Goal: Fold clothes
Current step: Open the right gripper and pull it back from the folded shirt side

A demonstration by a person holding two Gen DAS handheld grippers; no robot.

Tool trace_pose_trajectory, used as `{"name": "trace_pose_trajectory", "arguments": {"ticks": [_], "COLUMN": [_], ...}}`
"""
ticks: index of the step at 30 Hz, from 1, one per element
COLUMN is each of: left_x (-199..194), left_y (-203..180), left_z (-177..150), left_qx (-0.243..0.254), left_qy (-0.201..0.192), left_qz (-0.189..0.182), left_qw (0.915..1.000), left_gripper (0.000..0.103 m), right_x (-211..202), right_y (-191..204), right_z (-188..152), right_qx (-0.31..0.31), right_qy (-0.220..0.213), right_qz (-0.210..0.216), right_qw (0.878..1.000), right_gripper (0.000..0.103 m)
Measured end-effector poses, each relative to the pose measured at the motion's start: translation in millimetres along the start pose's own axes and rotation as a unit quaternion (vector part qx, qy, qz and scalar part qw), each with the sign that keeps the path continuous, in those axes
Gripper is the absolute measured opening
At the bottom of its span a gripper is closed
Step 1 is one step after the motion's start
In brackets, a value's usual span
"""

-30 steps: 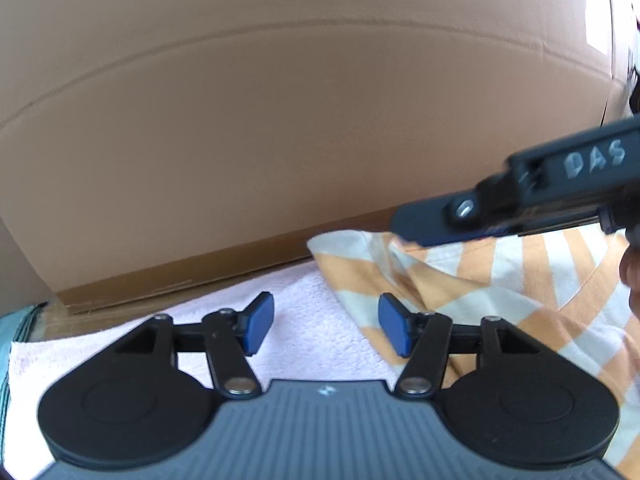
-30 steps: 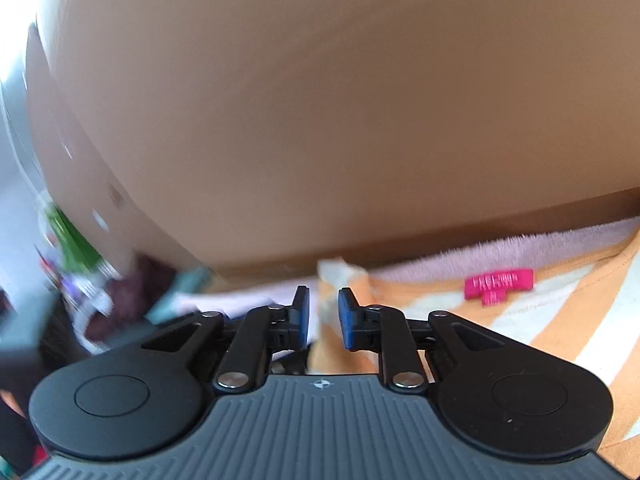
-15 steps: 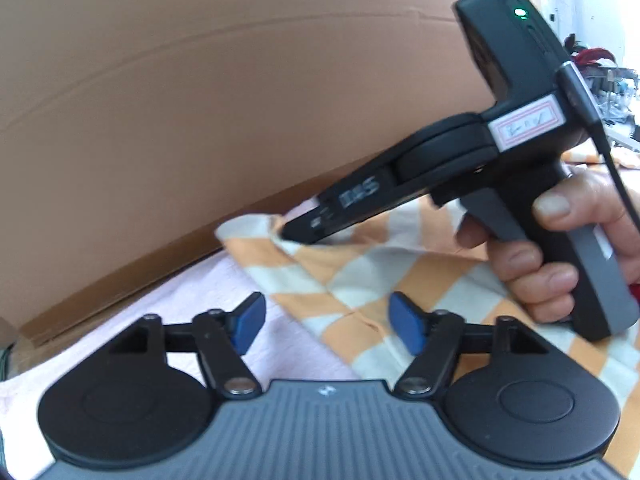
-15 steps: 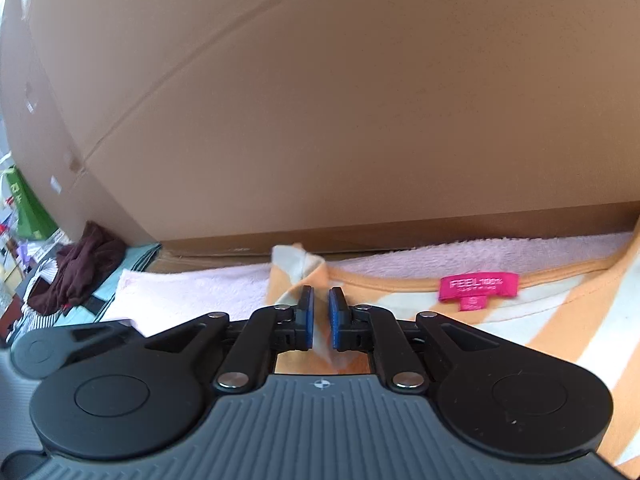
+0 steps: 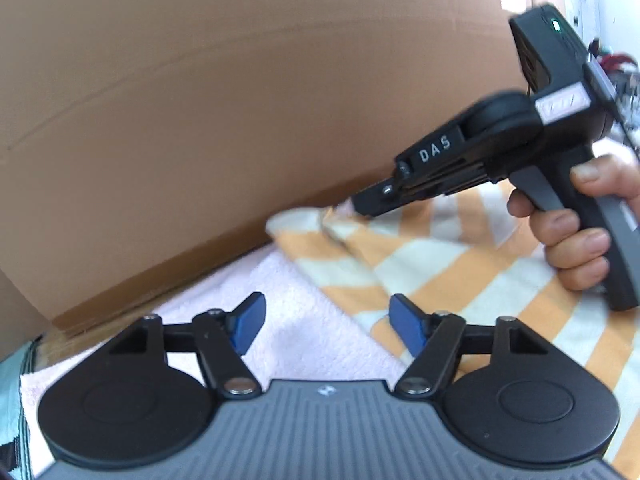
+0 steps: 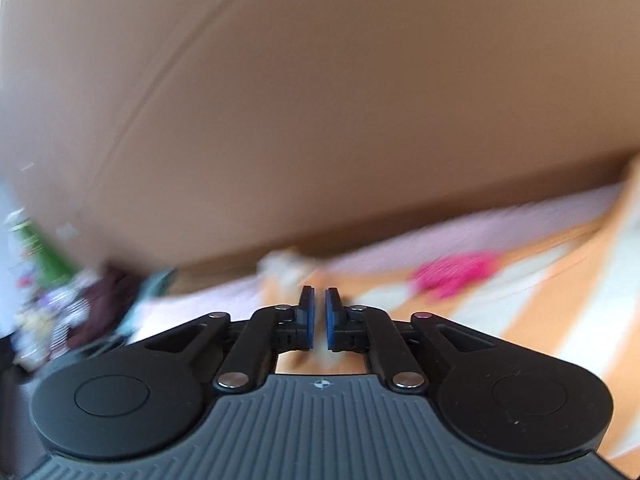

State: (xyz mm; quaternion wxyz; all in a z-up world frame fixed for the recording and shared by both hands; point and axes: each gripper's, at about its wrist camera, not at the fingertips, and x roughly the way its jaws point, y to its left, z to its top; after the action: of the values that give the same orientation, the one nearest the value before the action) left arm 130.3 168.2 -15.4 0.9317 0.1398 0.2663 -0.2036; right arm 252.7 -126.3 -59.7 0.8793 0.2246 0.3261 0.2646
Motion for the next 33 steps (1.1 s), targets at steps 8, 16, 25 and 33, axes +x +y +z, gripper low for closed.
{"name": "trace_pose_trajectory", "arguments": {"ticks": [8,16,25,33], "left_x": [9.8,2.1,10.1,29.4], "left_y": [-15.1,-8.1,-3.3,12.6], "left_z": [-1.5,9.9,3.7,-4.6], "left_qx": [0.016,-0.014,-0.014,-0.063], "left_qy": [0.026,-0.007,-0.007,-0.002], "left_qz": [-0.019,0.007,-0.003,0.011], "left_qw": [0.9993,0.9999,0.9999,0.9980], "left_gripper": [0.079,0.070,0.083,0.074], "right_x": [-5.9,-117.9,-123.1,-92.7], "right_y": [-7.5,16.0,-14.3,17.6], "right_z": [0.6,-8.2,-86.9,-87.8], "right_qx": [-0.022,-0.079,0.009,-0.026], "right_qy": [0.045,-0.012,-0.004,0.011], "right_qz": [0.011,0.006,-0.019,0.045], "right_qw": [0.999,0.997,1.000,0.999], "right_gripper": [0.007,0.014,0.000,0.018]}}
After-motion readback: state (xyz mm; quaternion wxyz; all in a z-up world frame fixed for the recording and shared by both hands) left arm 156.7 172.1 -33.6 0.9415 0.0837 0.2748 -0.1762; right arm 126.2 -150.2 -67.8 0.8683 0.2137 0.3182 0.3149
